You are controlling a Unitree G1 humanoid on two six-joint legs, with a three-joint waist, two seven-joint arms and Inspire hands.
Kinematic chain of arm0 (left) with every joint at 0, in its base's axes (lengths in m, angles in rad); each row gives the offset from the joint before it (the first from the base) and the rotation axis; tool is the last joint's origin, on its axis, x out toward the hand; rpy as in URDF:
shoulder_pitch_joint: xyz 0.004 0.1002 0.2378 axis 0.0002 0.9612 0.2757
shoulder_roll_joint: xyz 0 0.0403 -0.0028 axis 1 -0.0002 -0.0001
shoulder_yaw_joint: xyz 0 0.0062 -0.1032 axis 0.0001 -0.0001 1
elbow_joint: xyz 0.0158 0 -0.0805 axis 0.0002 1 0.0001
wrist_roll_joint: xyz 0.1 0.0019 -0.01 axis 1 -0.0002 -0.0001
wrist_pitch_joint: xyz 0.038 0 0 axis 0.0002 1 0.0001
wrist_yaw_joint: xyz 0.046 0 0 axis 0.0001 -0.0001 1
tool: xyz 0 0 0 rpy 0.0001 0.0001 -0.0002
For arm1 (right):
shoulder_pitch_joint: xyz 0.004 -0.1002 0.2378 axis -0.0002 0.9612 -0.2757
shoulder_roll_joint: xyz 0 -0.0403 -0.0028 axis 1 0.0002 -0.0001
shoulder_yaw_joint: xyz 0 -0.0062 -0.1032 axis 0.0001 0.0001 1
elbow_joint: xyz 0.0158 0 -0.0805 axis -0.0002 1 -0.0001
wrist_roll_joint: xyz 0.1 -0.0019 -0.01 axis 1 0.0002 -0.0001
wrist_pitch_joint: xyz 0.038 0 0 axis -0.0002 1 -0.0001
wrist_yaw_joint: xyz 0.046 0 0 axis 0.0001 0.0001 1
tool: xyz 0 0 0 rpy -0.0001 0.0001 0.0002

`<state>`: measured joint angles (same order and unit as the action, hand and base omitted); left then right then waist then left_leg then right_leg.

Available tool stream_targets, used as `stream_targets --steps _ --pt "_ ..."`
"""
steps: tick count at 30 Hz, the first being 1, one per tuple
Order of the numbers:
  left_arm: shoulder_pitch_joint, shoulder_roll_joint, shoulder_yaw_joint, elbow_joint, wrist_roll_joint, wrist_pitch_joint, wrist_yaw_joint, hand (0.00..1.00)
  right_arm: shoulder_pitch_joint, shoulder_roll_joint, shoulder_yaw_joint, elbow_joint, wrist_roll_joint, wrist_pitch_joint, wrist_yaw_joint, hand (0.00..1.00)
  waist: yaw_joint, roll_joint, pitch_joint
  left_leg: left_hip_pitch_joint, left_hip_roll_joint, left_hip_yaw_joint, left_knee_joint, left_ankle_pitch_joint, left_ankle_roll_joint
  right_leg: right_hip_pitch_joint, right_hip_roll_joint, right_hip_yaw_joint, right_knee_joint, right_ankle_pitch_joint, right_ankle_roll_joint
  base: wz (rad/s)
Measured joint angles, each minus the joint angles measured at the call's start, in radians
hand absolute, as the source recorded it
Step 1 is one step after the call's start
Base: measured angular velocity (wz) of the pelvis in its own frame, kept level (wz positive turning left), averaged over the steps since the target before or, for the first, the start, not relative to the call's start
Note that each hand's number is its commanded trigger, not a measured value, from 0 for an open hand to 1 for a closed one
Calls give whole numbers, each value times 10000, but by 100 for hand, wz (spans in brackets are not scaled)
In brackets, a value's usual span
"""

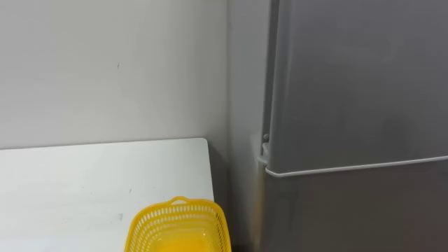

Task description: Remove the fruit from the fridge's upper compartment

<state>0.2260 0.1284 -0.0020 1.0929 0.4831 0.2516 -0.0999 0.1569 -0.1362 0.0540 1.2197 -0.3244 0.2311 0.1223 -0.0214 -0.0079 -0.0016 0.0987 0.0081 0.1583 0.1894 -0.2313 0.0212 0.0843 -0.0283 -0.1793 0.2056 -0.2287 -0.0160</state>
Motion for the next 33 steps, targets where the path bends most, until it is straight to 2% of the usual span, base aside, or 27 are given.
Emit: stream_targets --steps 27,33 --pt "-70 1 -6 106 -239 -128 129 0 21 44 6 239 44 0 -237 0 -13 -89 9 140 16 85 73 0 5 46 -5 140 178 -6 9 -1" --pt "-153 -30 221 400 -1321 -108 398 0 6 47 5 260 45 2 -333 0 21 -64 10 143 29 53 55 -4 4 46 12 118 158 2 -4 0"
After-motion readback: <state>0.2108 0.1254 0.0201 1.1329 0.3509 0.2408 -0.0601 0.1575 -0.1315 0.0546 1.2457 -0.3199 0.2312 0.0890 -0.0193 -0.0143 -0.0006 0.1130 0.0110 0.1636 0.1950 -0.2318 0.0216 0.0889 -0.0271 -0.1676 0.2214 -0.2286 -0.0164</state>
